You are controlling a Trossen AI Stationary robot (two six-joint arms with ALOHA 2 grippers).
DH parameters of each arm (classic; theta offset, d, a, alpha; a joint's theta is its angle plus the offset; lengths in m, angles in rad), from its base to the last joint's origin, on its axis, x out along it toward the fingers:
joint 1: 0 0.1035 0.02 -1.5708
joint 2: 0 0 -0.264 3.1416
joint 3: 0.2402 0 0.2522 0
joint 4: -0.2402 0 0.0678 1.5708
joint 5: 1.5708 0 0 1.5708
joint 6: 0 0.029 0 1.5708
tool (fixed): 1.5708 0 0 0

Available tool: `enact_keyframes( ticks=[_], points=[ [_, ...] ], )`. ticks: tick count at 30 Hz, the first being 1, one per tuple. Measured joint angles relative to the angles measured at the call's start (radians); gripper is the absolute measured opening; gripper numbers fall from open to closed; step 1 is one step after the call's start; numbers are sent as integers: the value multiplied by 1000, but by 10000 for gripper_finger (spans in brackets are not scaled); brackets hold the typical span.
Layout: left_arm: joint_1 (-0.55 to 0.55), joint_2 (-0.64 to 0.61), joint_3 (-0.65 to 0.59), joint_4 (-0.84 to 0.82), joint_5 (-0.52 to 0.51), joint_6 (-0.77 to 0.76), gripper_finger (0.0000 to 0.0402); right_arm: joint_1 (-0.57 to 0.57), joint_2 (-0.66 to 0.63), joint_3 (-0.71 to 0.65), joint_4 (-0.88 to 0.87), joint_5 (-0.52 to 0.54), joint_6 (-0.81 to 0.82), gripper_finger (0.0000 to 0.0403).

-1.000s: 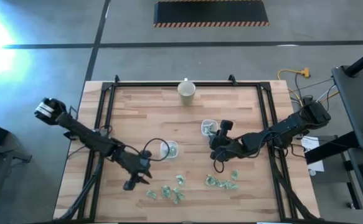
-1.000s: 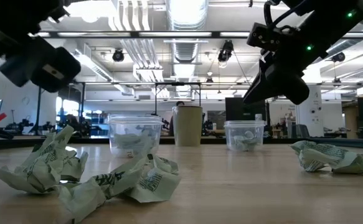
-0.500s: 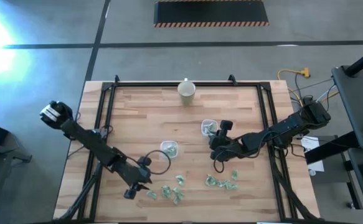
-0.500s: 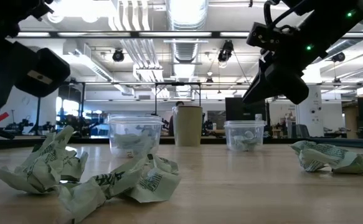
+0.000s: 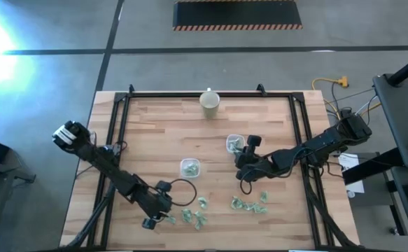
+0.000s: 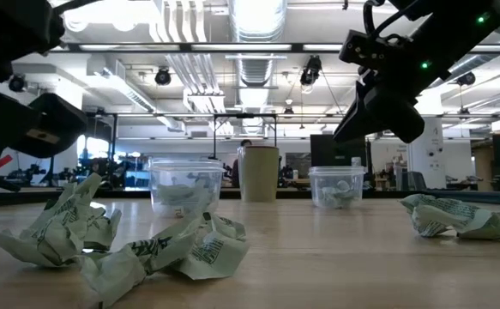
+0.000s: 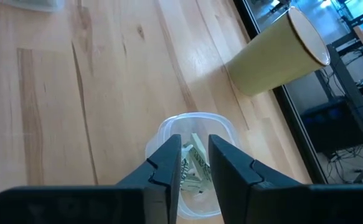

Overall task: Pick and place Stevia / Truvia into bins
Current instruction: Put the green stevia packet into the left transparent container

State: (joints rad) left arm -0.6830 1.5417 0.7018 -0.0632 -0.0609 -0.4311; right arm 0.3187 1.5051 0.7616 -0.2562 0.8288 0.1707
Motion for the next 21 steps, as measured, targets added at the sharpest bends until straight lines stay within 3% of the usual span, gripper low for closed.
enact_keyframes(
  ticks=[21],
  points=[
    [-18,32,5,67,3,-35,118,0,0,0,2,0,0,68]
  ],
)
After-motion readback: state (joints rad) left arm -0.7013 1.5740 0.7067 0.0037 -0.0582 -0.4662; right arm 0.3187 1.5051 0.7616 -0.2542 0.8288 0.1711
